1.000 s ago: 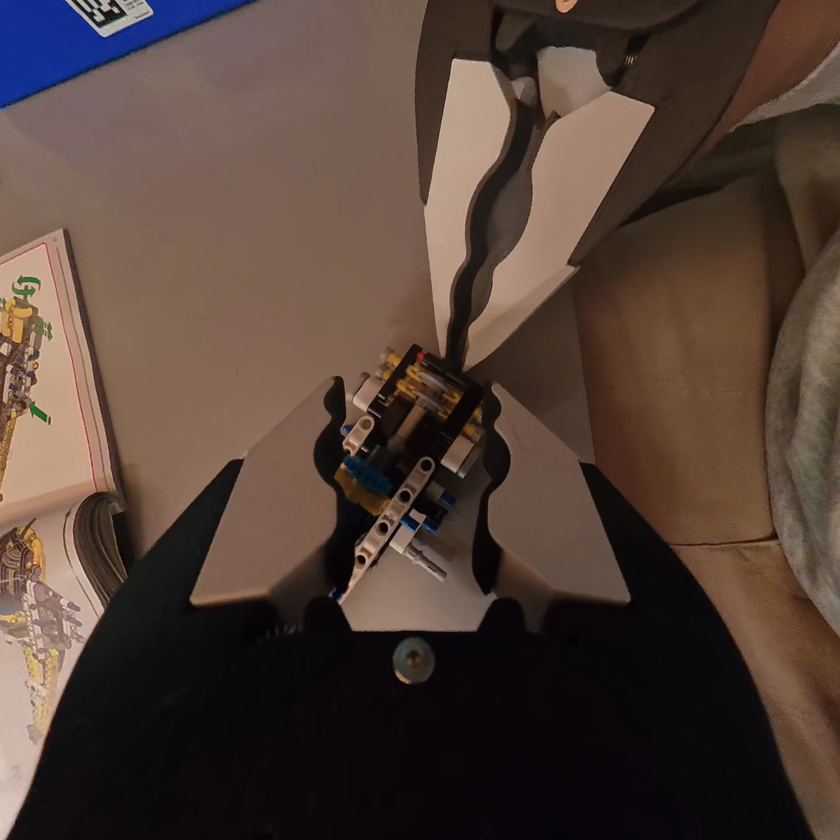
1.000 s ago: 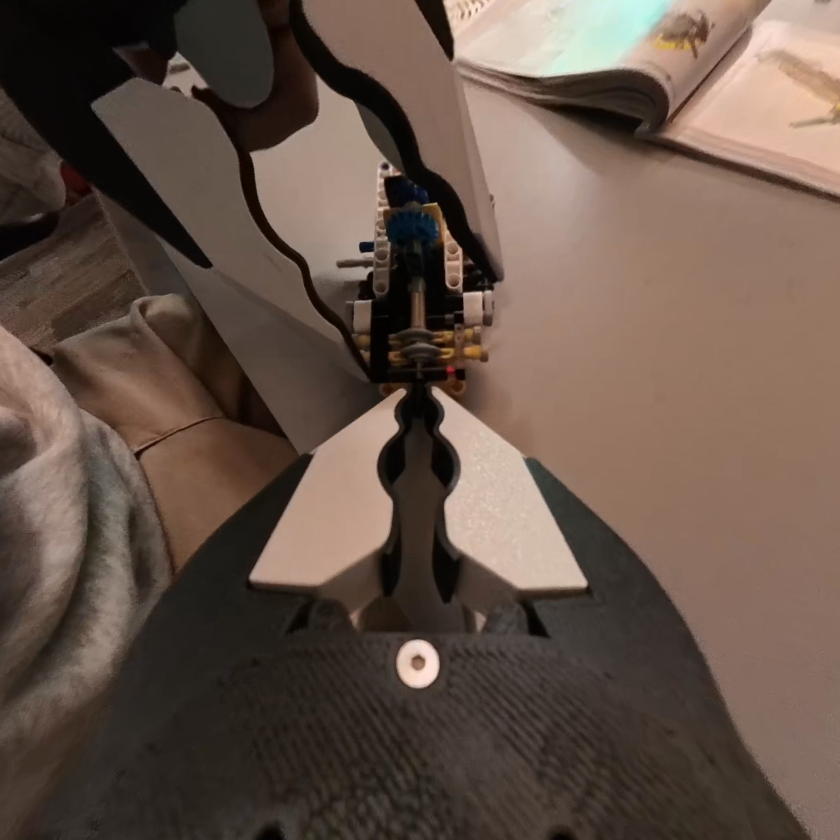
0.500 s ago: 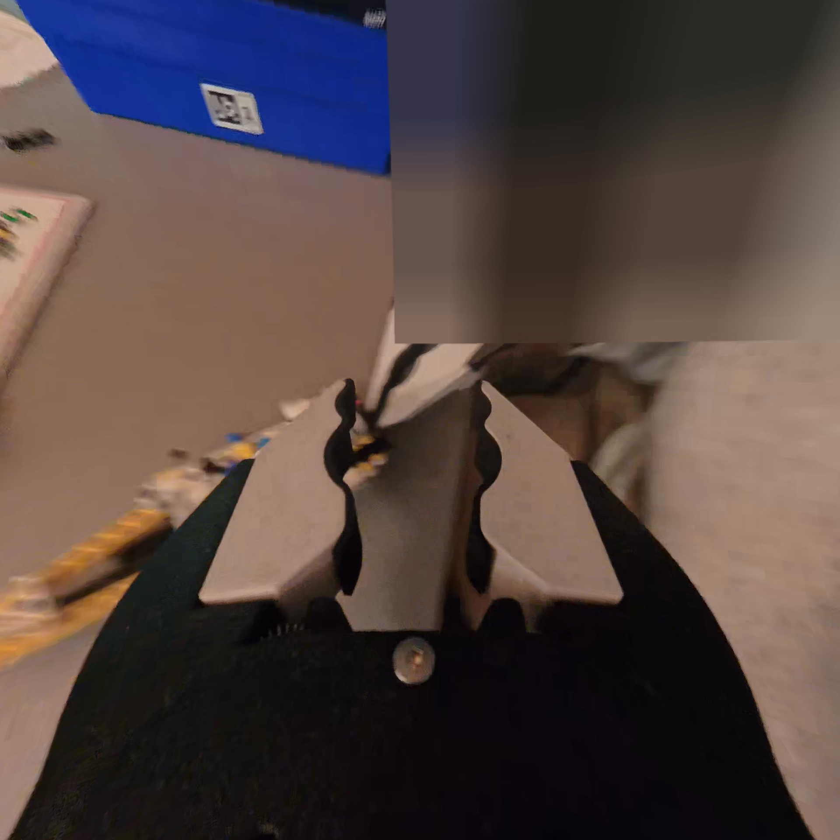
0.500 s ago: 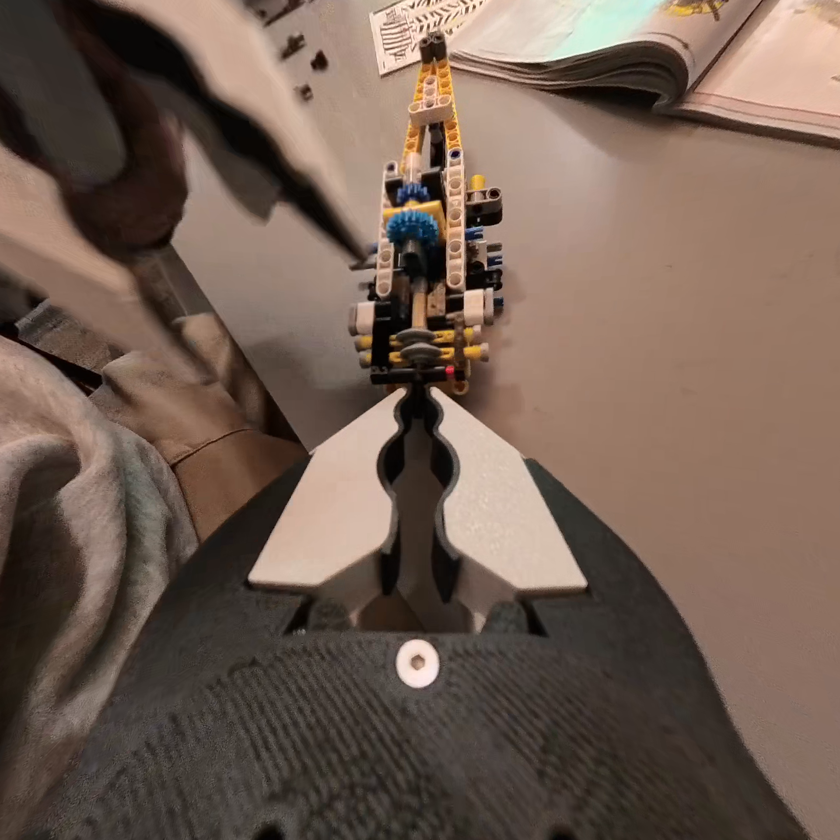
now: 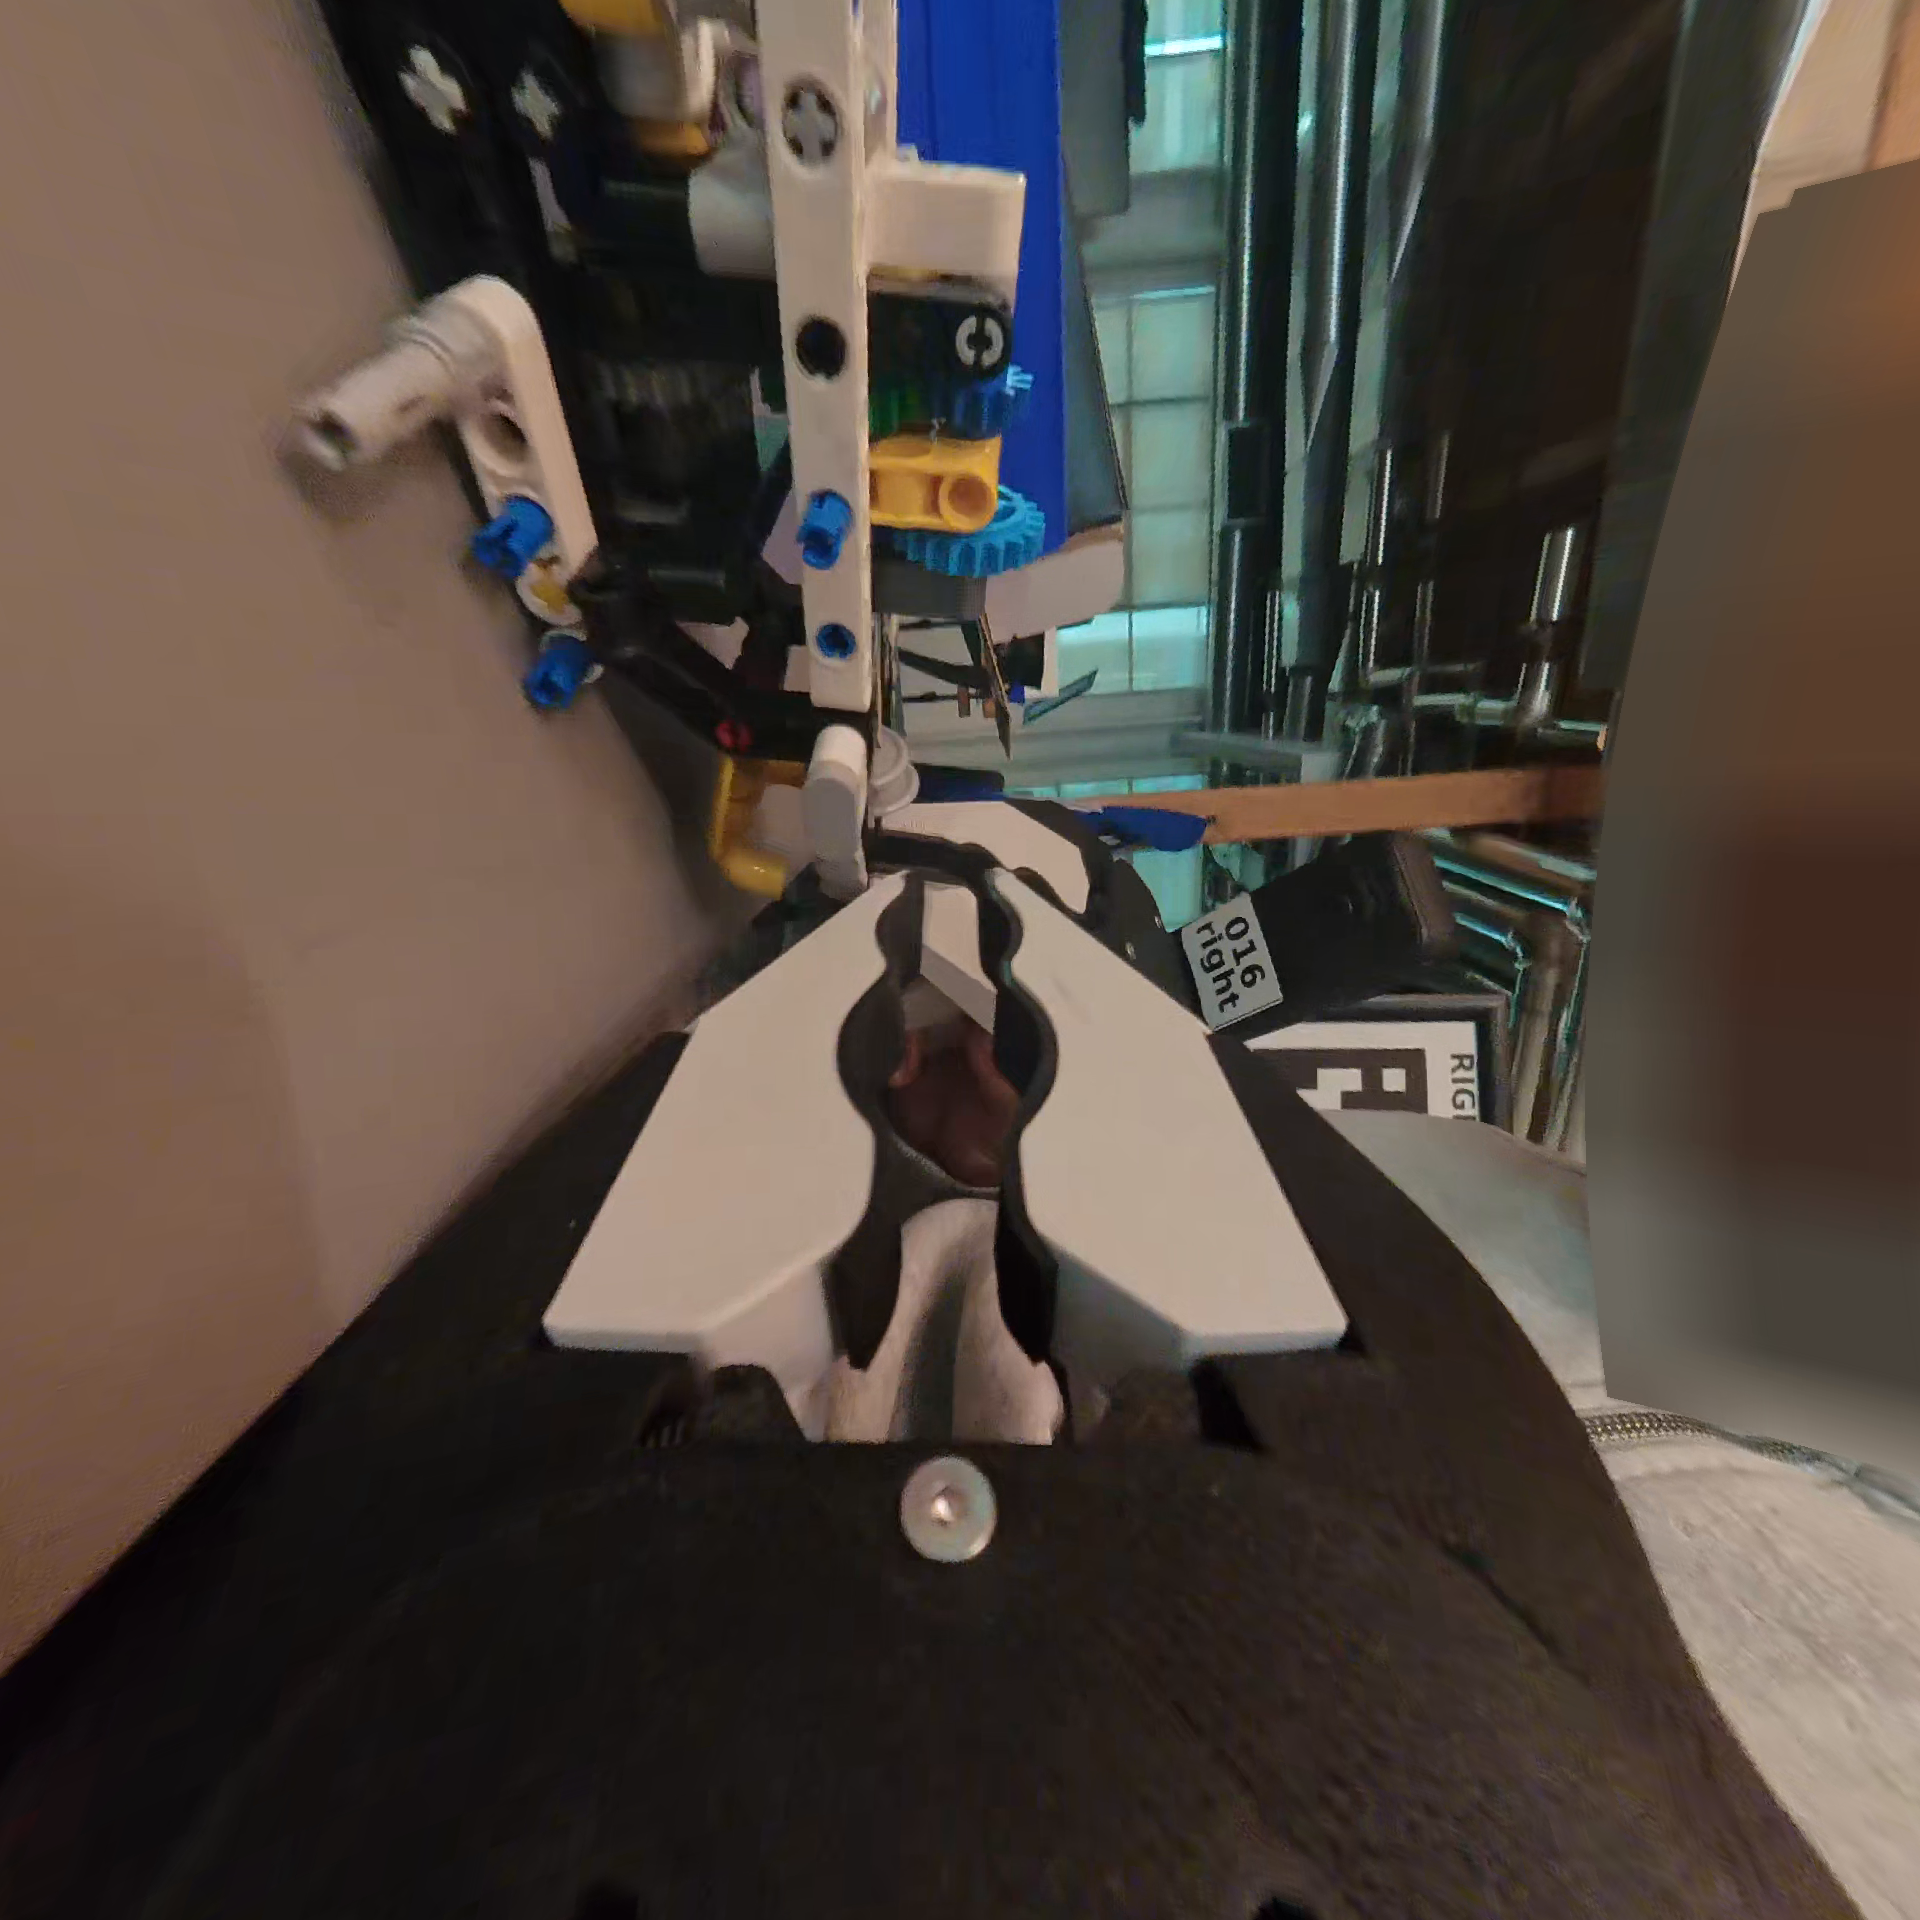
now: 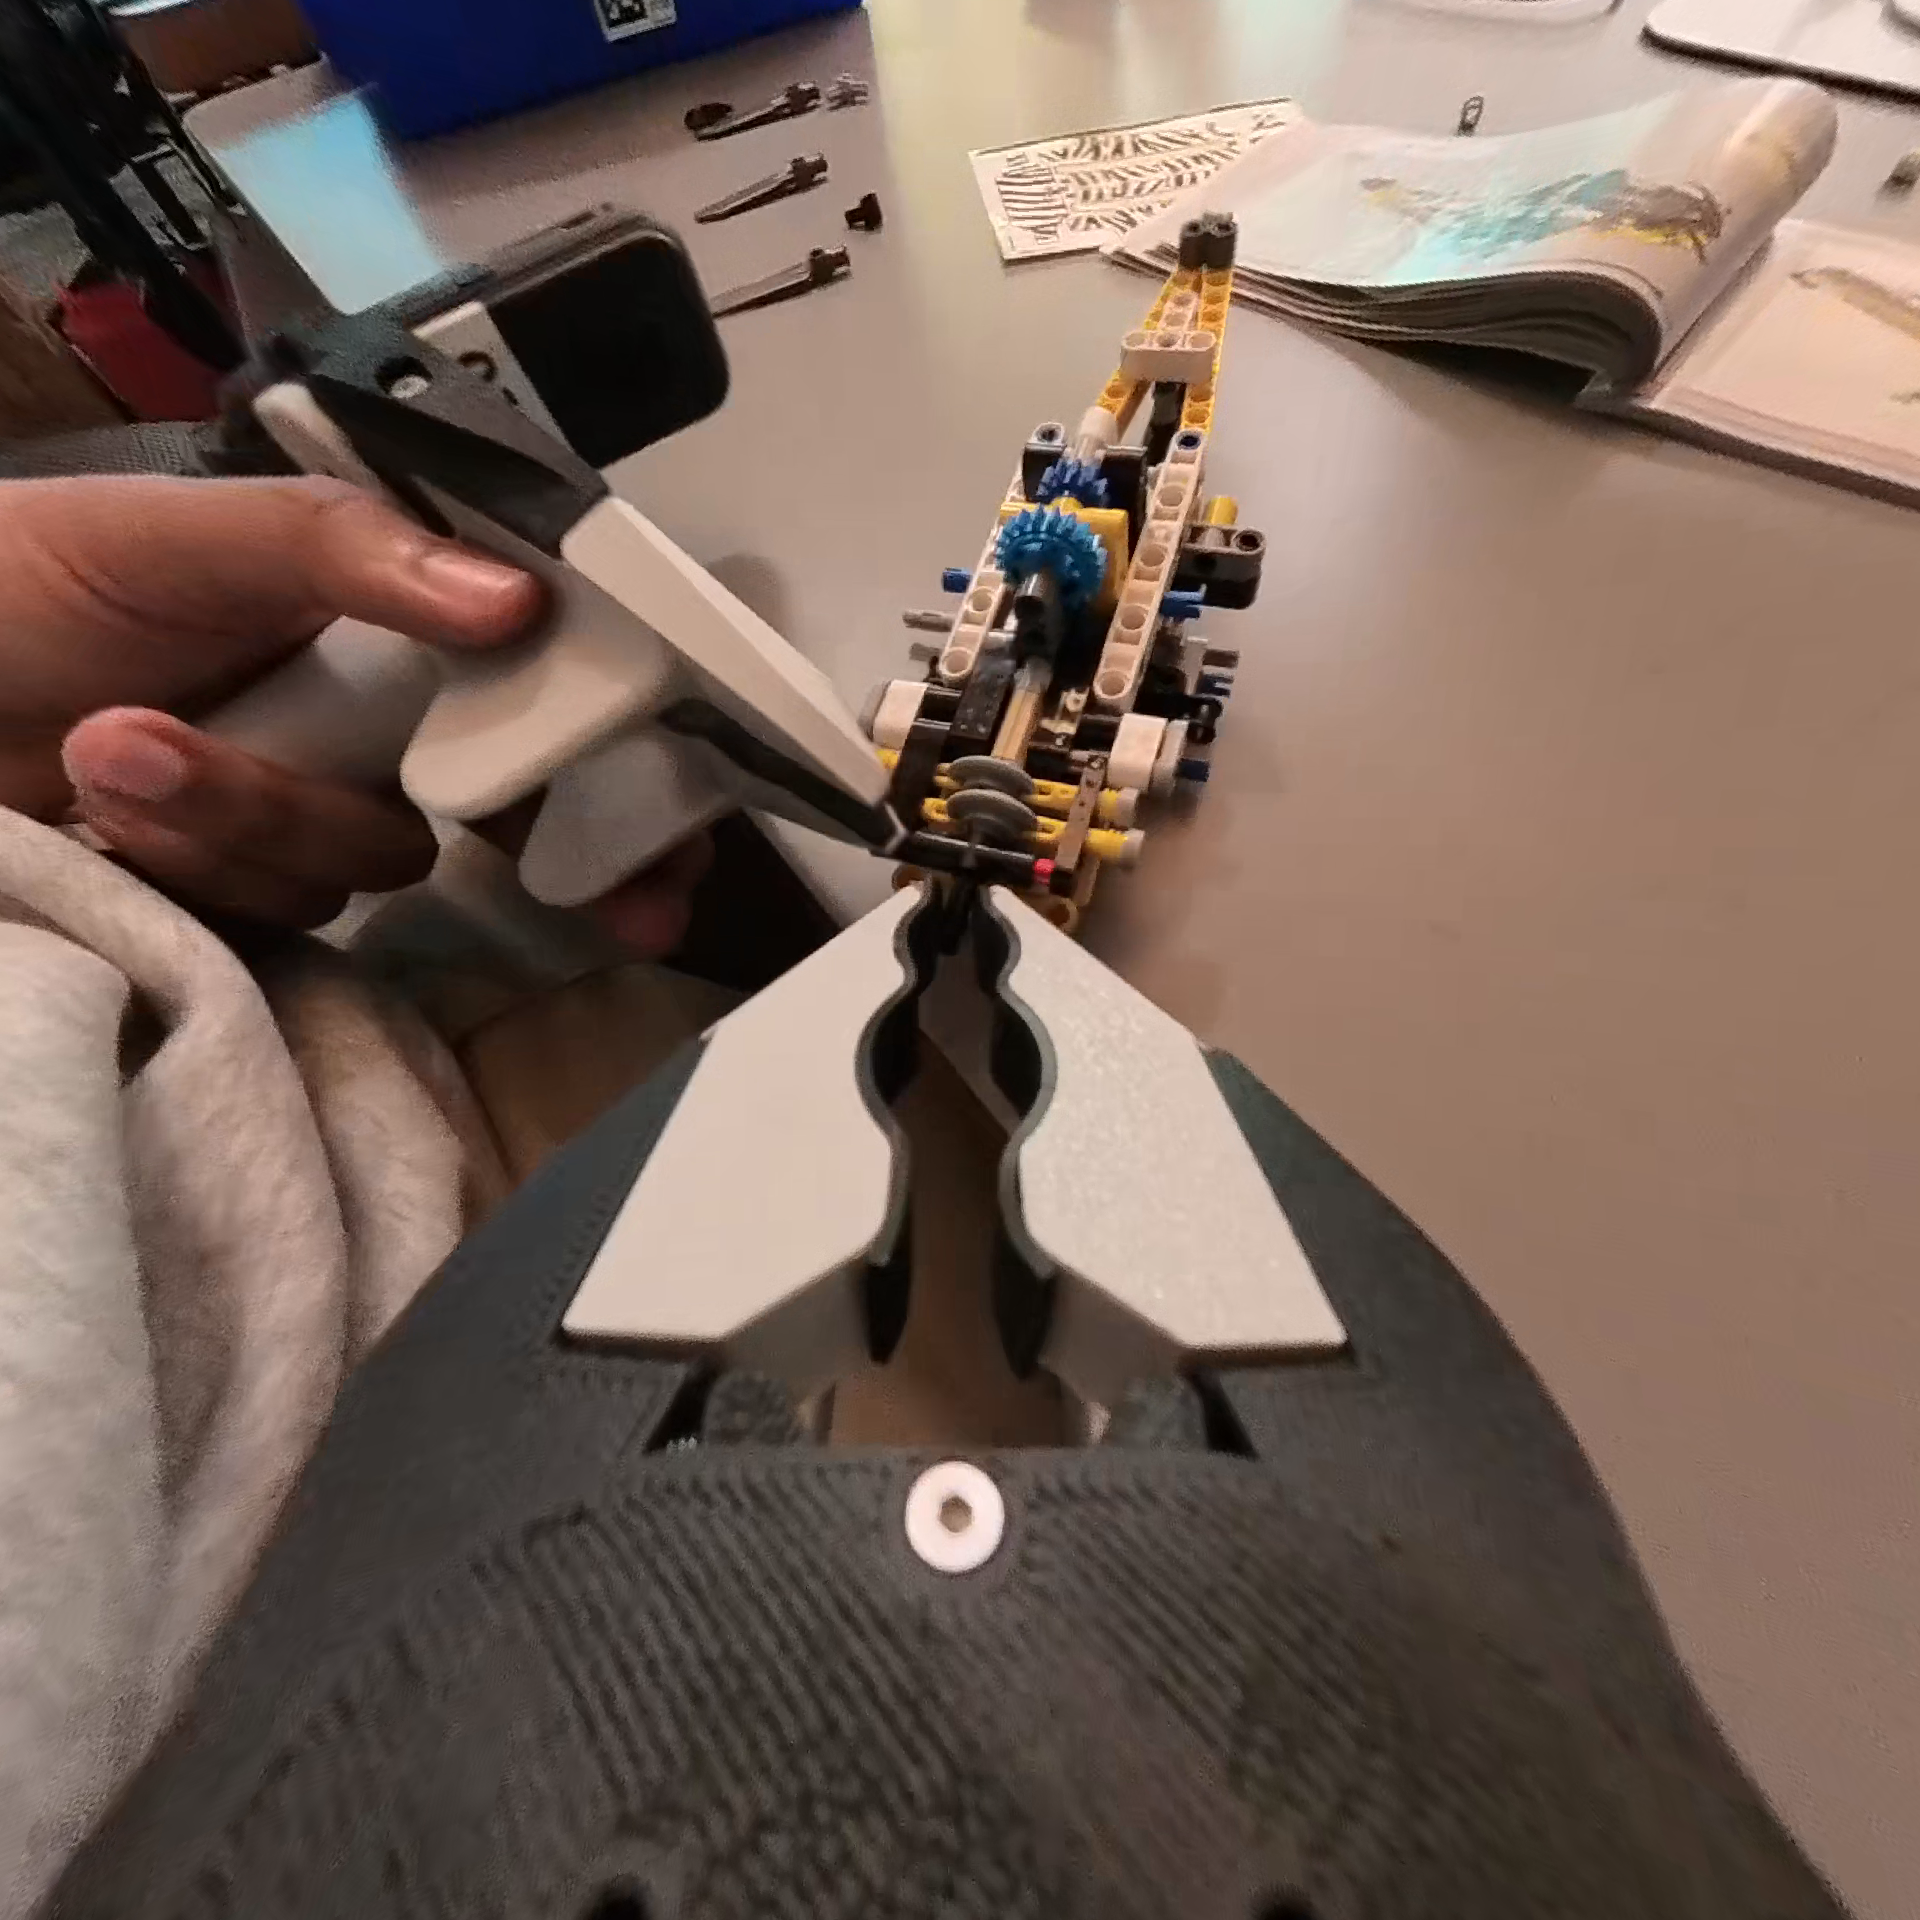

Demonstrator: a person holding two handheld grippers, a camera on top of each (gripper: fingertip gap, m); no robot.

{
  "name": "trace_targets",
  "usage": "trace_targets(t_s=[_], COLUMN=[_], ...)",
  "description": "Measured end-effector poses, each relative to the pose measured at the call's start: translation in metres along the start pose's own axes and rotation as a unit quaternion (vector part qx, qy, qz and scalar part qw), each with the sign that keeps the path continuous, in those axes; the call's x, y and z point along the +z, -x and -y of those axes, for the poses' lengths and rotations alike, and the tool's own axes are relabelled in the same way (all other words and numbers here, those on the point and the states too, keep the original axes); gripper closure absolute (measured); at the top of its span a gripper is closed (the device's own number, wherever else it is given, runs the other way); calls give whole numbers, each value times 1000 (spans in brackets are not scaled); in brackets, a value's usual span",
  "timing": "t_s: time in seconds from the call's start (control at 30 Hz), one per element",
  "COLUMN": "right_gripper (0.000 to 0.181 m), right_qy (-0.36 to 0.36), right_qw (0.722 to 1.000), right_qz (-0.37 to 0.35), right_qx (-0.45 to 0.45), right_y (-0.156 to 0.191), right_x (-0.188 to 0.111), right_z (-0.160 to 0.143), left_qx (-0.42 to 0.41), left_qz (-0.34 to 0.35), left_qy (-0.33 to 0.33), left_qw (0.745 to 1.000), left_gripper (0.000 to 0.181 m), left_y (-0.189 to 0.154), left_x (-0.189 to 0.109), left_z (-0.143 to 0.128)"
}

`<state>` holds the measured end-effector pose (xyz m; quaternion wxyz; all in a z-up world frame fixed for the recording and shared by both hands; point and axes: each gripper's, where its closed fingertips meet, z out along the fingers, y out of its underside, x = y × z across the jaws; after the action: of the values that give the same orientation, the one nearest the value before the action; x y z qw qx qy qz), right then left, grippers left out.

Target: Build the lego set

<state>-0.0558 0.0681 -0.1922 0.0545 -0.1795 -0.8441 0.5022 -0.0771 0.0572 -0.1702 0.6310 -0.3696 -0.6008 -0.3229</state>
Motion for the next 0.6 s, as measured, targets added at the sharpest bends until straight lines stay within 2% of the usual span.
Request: trace_targets(t_s=[0.07, 0.27, 0.37, 0.6], right_gripper=[177, 176, 177, 175], right_qy=[1, 8, 24, 25], right_qw=[1000, 1000, 999, 998], right_qz=[-1, 10, -16, -51], right_qx=[-3, 19, 23, 13], right_y=[2, 0, -8, -17], right_x=[0, -1, -3, -6], right_z=[0, -1, -3, -2], left_qx=[-9, -10, 3, 13], left_qz=[-4, -20, 0, 5], left_qy=[3, -17, -43, -37], left_qw=[1000, 1000, 999, 999], left_gripper=[181, 181, 181, 181], left_y=[2, 0, 4, 5], left_x=[4, 7, 2, 1], left_z=[2, 11, 21, 22])
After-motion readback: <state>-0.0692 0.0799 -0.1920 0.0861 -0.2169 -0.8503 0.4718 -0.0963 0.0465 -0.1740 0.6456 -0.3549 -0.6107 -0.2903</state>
